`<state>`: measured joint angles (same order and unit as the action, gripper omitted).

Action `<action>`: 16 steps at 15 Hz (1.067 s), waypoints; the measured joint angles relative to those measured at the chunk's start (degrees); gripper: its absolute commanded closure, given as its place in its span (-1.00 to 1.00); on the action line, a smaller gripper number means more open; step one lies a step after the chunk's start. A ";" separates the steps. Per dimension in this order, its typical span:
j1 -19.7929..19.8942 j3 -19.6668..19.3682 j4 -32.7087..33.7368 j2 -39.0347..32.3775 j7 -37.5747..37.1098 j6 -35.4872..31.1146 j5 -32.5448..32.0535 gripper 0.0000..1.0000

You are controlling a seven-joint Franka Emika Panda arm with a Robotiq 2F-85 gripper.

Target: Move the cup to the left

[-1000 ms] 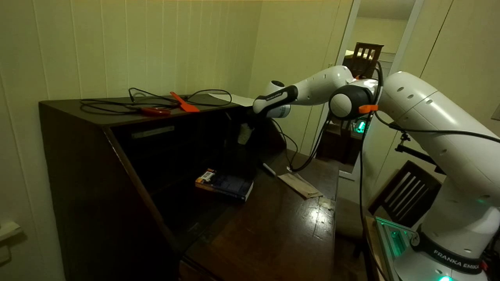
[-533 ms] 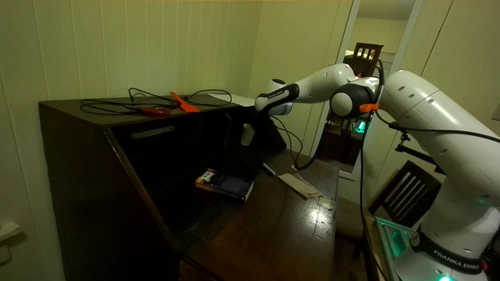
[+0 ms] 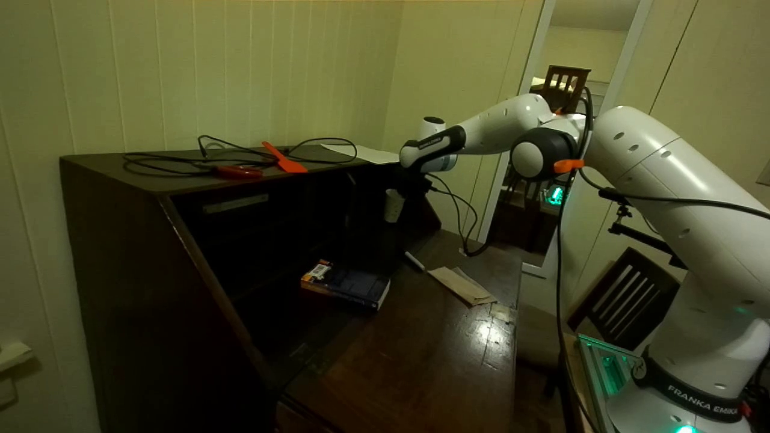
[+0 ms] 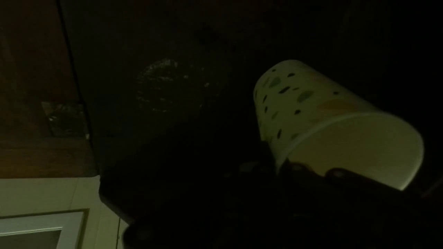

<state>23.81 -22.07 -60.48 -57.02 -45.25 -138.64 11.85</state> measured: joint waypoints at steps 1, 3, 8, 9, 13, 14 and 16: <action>-0.01 -0.37 0.00 0.00 0.00 0.62 -0.02 0.99; 0.00 -0.92 0.06 -0.02 0.00 2.07 -0.02 0.99; 1.30 -0.83 3.46 -1.55 -1.49 3.85 -1.13 0.99; 1.64 -0.80 4.40 -1.99 -2.00 3.85 -1.14 0.99; 2.82 -0.28 8.11 -4.04 -3.55 3.85 -1.15 0.99; 2.99 -0.15 8.90 -4.67 -3.89 3.85 -1.17 0.99; 3.20 -0.06 10.50 -6.01 -4.63 3.85 -1.39 0.99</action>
<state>27.01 -22.13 -49.98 -63.03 -49.88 -134.79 10.46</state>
